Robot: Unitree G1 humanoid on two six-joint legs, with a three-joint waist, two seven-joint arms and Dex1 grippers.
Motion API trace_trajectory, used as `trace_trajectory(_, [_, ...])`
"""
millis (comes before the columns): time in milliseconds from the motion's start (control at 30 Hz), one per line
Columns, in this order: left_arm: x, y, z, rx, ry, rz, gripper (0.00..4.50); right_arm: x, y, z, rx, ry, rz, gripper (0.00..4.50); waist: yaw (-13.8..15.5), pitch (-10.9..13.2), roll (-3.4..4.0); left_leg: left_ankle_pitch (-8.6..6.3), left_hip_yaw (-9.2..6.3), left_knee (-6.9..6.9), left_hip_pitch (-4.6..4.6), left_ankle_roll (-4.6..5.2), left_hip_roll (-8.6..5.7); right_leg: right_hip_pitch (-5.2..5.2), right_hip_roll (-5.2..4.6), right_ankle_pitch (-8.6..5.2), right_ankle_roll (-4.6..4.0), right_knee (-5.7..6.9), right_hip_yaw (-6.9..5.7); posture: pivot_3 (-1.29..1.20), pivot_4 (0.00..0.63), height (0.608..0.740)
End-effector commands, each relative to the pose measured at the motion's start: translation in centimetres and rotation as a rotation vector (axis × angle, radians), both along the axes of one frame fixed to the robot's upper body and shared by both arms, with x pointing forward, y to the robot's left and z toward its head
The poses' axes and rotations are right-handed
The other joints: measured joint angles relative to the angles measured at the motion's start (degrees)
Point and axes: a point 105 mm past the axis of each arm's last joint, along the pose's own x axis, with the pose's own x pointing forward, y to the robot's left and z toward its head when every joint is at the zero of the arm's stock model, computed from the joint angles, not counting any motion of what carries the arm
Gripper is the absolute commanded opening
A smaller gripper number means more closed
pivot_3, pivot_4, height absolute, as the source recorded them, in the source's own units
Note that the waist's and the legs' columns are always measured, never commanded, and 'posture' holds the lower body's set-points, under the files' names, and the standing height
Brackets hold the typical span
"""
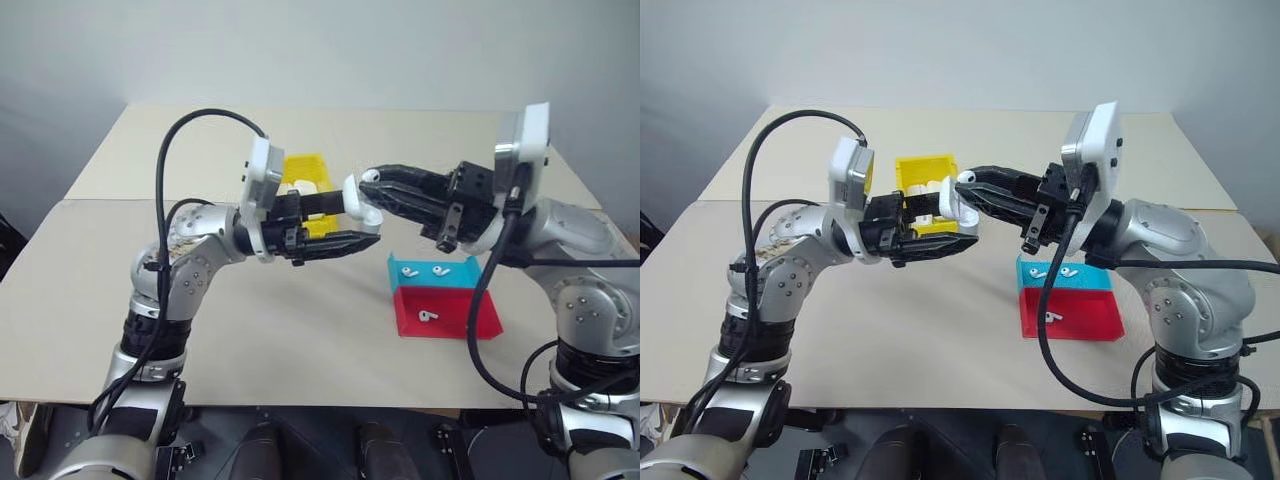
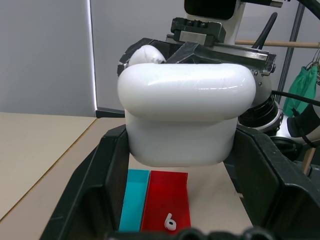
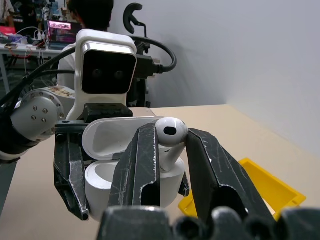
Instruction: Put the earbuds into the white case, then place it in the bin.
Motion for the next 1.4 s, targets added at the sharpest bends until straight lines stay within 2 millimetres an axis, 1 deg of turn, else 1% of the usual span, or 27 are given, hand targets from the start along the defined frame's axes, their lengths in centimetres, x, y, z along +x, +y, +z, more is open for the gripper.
trace_trajectory(33, [-0.6, -0.1, 1.4, -0.037, -0.078, -0.013, 2.78, -0.4, 0.3, 0.0, -0.026, -0.026, 0.034, 0.62, 0.00, 0.00, 0.00, 0.00, 0.00, 0.00, 0.00, 0.00, 0.00, 0.00, 0.00, 0.00, 0.00, 0.00, 0.00, 0.00, 0.150, 0.740])
trace_trajectory(300, [-0.8, -0.1, 1.4, -0.047, -0.096, -0.023, 2.78, 0.1, 0.4, 0.0, -0.039, -0.038, 0.009, 0.62, 0.00, 0.00, 0.00, 0.00, 0.00, 0.00, 0.00, 0.00, 0.00, 0.00, 0.00, 0.00, 0.00, 0.00, 0.00, 0.00, 0.150, 0.740])
trace_trajectory(367, [-0.8, -0.1, 1.4, -0.047, -0.097, -0.022, 2.78, 0.1, 0.4, -0.1, -0.045, -0.033, 0.009, 1.35, 0.01, 0.00, 0.00, 0.00, 0.00, 0.00, 0.00, 0.00, 0.00, 0.00, 0.00, 0.00, 0.00, 0.00, 0.00, 0.00, 0.150, 0.740])
trace_trajectory(433, [-0.8, -0.1, 1.4, -0.048, -0.097, -0.021, 2.78, 0.0, 0.4, -0.2, -0.052, -0.030, 0.017, 1.89, 0.01, 0.00, 0.00, 0.00, 0.00, 0.00, -0.01, 0.00, 0.00, -0.01, 0.00, 0.00, 0.00, 0.00, 0.00, 0.00, 0.150, 0.740])
trace_trajectory(633, [-0.8, -0.2, 1.5, -0.053, -0.100, -0.021, 2.78, -0.4, 0.3, -0.5, -0.071, -0.030, 0.032, 3.89, 0.02, 0.00, 0.00, 0.00, 0.00, 0.00, -0.01, 0.00, 0.00, 0.00, 0.00, 0.00, 0.00, -0.01, 0.00, 0.00, 0.150, 0.740])
trace_trajectory(667, [-0.8, -0.2, 1.5, -0.053, -0.101, -0.020, 2.78, -0.4, 0.3, -0.5, -0.074, -0.032, 0.034, 4.13, 0.02, 0.00, 0.00, 0.00, 0.00, 0.00, 0.00, 0.00, 0.00, 0.00, 0.00, 0.00, 0.00, -0.01, 0.00, 0.00, 0.150, 0.740])
trace_trajectory(700, [-0.8, -0.2, 1.5, -0.054, -0.101, -0.020, 2.78, -0.4, 0.3, -0.5, -0.076, -0.034, 0.038, 4.48, 0.02, 0.00, 0.00, 0.00, 0.00, 0.00, 0.00, 0.00, 0.00, 0.00, 0.00, 0.00, 0.00, -0.01, 0.00, 0.00, 0.150, 0.740])
trace_trajectory(900, [-0.7, 0.0, 1.3, -0.052, -0.100, -0.015, 2.78, -0.4, -0.3, 0.0, -0.063, -0.034, 0.032, 4.48, 0.04, 0.00, 0.00, 0.00, 0.00, 0.00, -0.01, 0.00, 0.00, 0.00, 0.00, 0.00, 0.00, -0.01, 0.00, 0.00, 0.150, 0.740])
trace_trajectory(1133, [-0.7, 0.6, 0.8, -0.036, -0.096, -0.009, 2.78, 1.4, -3.8, 2.1, -0.109, -0.071, -0.074, 4.48, 0.06, 0.00, 0.00, 0.00, 0.01, 0.01, 0.00, 0.00, 0.00, 0.01, 0.00, 0.00, 0.00, -0.01, 0.00, 0.00, 0.150, 0.740])
trace_trajectory(1200, [-0.9, 0.7, 0.6, -0.029, -0.097, -0.010, 2.78, 2.5, -5.1, 2.4, -0.180, -0.082, -0.127, 4.48, 0.05, 0.00, 0.00, 0.00, 0.01, 0.00, 0.01, 0.00, 0.00, 0.00, 0.00, 0.00, 0.00, -0.02, 0.01, 0.00, 0.150, 0.740])
trace_trajectory(1233, [-1.0, 0.8, 0.5, -0.028, -0.097, -0.010, 2.78, 3.0, -5.7, 2.3, -0.235, -0.081, -0.150, 4.48, 0.05, 0.00, 0.01, 0.00, 0.02, 0.00, 0.00, 0.00, 0.00, -0.01, 0.00, 0.00, 0.00, -0.02, 0.01, 0.00, 0.150, 0.740])
trace_trajectory(1300, [-1.0, 1.0, 0.4, -0.026, -0.098, -0.004, 2.78, 4.3, -6.7, 1.0, -0.416, -0.095, -0.203, 4.48, 0.03, 0.01, 0.01, -0.01, 0.02, -0.02, 0.00, 0.02, 0.00, -0.01, 0.00, 0.00, 0.00, -0.07, 0.00, 0.00, 0.150, 0.740])
trace_trajectory(1367, [-0.9, 1.3, 0.4, -0.025, -0.102, 0.008, 2.78, 6.0, -7.7, -1.5, -0.661, -0.079, -0.240, 4.48, 0.00, 0.00, 0.01, -0.02, 0.03, -0.05, 0.01, 0.03, 0.01, 0.00, 0.01, 0.00, 0.00, -0.12, 0.00, 0.00, 0.150, 0.740])
trace_trajectory(1400, [-0.9, 1.4, 0.4, -0.025, -0.103, 0.012, 2.78, 6.6, -8.2, -2.4, -0.744, -0.067, -0.247, 4.48, -0.19, 0.00, 0.01, -0.02, 0.06, -0.04, 0.01, 0.04, 0.01, -0.01, 0.00, 0.00, 0.00, -0.12, 0.02, 0.00, 0.150, 0.740])
